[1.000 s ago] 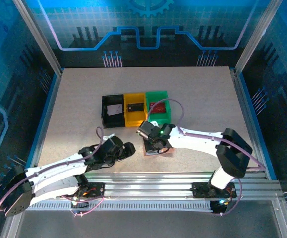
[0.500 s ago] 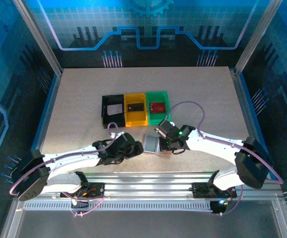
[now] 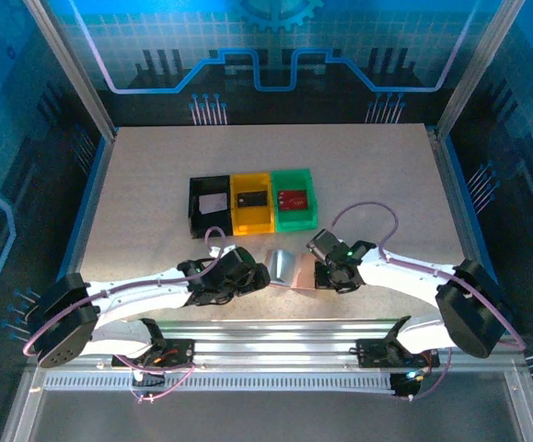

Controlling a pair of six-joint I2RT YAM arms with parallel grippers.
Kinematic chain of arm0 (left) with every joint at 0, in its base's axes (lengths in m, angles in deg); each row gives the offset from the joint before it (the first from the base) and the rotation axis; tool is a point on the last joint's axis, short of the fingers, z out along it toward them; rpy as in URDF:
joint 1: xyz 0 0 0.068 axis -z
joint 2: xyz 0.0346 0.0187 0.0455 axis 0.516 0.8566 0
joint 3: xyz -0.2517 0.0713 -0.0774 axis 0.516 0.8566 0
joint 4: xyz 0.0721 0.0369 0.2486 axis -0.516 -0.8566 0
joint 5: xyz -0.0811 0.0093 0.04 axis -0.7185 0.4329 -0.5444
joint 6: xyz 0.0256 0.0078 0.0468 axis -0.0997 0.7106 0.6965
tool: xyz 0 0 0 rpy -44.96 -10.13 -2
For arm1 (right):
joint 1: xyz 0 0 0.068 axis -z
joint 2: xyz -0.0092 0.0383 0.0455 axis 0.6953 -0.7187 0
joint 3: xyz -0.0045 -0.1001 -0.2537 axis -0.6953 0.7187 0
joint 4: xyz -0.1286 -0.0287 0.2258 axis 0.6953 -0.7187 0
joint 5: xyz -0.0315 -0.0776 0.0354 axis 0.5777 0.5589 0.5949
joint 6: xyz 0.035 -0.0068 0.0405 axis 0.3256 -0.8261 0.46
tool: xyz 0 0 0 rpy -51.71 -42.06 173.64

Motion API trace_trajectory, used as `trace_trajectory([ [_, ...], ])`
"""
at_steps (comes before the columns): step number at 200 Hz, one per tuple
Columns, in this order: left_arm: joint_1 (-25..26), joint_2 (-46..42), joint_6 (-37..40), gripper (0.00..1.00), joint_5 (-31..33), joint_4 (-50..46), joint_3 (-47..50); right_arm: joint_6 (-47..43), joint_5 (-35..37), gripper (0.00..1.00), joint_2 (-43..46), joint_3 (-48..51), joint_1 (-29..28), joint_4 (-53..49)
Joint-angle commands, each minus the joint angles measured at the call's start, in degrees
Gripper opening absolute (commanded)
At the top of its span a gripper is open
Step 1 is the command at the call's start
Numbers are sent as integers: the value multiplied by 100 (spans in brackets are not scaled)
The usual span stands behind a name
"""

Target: Take the credit cards out of the card holder

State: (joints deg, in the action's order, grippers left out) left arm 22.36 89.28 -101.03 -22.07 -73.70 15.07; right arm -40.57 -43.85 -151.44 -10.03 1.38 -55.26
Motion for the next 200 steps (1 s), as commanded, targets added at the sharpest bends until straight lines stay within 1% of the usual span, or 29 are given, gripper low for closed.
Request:
trace_trajectory([
  [1, 58, 90, 100, 99, 61, 90, -148, -40, -59, 11, 304, -123, -13, 46],
  [19, 45, 261, 143, 99, 27, 165, -268, -122, -61, 15, 323, -236, -20, 26],
  [37, 45, 416, 184, 99, 91, 149, -415, -207, -55, 17, 273, -367, -27, -100],
  [84, -17, 414, 361, 99, 148, 632, -594, -412, 25, 27, 639, -484, -103, -99],
  [104, -34, 482, 492, 99, 80, 807, -708, -463, 140, 31, 658, -566, -97, -180],
  [131, -100, 839, 529, 99, -90, 1003, -786, -499, 58, 38, 594, -575, -85, 15],
  [169, -179, 1189, 541, 99, -234, 1144, -834, -545, 47, 38, 136, -603, -7, 181],
  [200, -253, 1236, 612, 99, -256, 1115, -899, -585, -42, 33, -247, -437, 83, 541],
])
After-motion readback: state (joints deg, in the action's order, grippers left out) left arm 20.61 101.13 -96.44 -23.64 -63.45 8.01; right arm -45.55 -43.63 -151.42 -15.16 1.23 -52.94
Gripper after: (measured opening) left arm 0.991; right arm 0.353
